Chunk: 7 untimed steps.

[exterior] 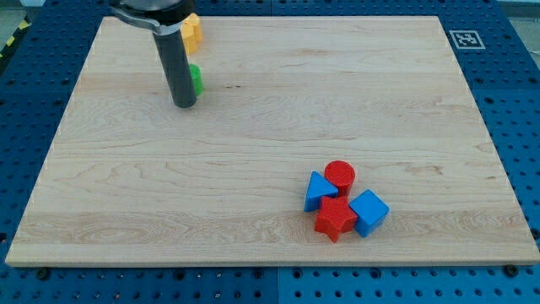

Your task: Move the green circle into the yellow hexagon

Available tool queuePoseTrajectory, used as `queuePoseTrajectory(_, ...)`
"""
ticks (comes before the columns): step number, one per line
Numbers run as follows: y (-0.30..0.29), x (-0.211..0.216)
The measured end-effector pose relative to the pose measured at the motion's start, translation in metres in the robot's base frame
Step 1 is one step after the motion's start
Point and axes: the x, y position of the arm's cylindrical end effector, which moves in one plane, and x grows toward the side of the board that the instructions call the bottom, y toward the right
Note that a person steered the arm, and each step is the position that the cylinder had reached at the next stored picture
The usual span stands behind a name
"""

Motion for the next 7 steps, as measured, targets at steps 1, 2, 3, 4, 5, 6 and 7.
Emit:
queuePoseTrajectory(1,0.000,-0.024)
queuePoseTrajectory(2,0.000,-0.042)
queuePoseTrajectory(3,0.000,-0.053)
queuePoseTrajectory(4,0.001,-0.054)
queuePoseTrajectory(5,0.029,-0.054)
queuePoseTrajectory(6,0.054,-0.054)
queuePoseTrajectory(7,0.041,-0.054)
